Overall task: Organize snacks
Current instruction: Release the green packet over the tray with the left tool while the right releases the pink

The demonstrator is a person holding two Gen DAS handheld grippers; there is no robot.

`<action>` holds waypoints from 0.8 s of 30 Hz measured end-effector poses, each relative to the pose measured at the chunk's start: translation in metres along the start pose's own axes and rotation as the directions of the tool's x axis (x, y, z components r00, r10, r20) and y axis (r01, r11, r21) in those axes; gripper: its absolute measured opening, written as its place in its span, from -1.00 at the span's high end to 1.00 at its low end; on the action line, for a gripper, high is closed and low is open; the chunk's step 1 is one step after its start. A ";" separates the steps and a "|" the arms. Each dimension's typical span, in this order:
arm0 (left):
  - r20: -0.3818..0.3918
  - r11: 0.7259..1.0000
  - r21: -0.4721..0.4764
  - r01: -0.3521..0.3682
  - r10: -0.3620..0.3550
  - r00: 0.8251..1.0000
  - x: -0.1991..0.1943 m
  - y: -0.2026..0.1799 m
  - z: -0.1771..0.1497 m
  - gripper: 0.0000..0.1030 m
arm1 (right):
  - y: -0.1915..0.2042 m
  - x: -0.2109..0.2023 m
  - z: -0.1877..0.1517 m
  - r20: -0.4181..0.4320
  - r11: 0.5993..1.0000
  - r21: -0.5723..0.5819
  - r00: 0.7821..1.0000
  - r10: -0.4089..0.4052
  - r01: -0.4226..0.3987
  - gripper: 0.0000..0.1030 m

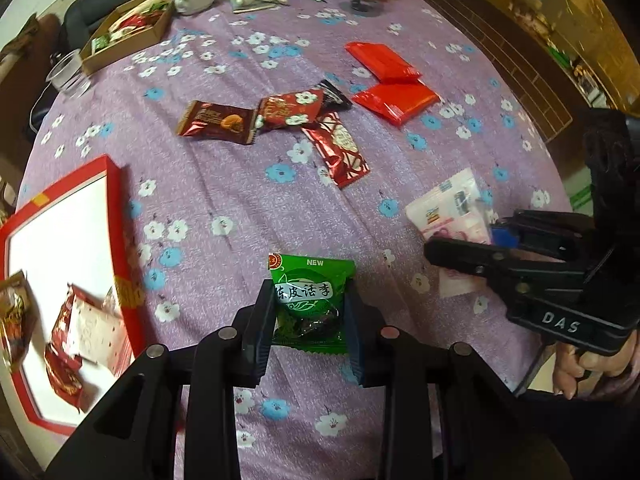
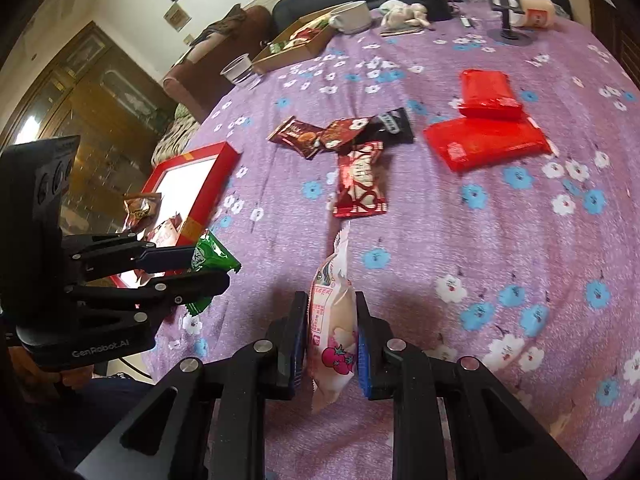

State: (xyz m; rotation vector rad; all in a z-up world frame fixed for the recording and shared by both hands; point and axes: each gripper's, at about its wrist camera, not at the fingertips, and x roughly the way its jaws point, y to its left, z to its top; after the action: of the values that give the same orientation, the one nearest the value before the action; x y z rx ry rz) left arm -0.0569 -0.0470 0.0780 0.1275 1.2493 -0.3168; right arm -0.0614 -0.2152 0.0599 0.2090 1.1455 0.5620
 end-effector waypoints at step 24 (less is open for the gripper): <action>0.162 0.935 -0.353 -0.023 0.085 0.983 -0.053 0.135 -0.054 0.43 | 0.094 0.084 0.058 -0.167 0.982 -0.133 0.980 0.113 -0.136 0.58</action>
State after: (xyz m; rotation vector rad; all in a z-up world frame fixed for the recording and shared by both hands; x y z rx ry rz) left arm -0.0804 0.1044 0.1010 -0.1696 1.1069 -0.0513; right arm -0.0141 -0.0848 0.0573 0.1137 1.2460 0.7807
